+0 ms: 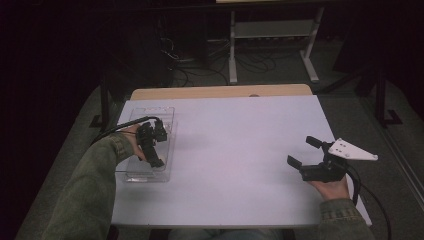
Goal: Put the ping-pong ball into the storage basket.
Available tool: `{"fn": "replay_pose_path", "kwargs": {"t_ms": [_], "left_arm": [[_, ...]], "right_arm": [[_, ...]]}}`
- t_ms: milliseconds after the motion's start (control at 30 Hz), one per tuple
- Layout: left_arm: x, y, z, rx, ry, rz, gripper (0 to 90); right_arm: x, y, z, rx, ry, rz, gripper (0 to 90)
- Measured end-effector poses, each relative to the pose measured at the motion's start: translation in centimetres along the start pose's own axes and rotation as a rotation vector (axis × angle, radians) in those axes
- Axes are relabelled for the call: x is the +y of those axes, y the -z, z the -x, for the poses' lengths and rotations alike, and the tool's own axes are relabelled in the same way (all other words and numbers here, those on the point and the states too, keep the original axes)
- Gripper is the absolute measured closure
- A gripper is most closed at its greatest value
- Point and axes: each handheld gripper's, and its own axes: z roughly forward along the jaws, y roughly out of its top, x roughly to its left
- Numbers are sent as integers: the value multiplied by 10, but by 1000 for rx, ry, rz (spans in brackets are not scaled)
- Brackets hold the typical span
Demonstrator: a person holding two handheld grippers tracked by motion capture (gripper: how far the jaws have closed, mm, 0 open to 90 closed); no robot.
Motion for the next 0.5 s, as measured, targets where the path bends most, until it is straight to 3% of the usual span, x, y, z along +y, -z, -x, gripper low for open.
{"fn": "replay_pose_path", "kwargs": {"t_ms": [200,300,500], "left_arm": [[-8,3,-2,19,21,18,0],[-13,7,-4,35,43,51,0],[-23,18,-5,43,103,161,0]], "right_arm": [[0,1,0,-2,1,-1,0],[0,2,0,-4,1,1,0],[-1,3,0,-11,-4,0,0]]}}
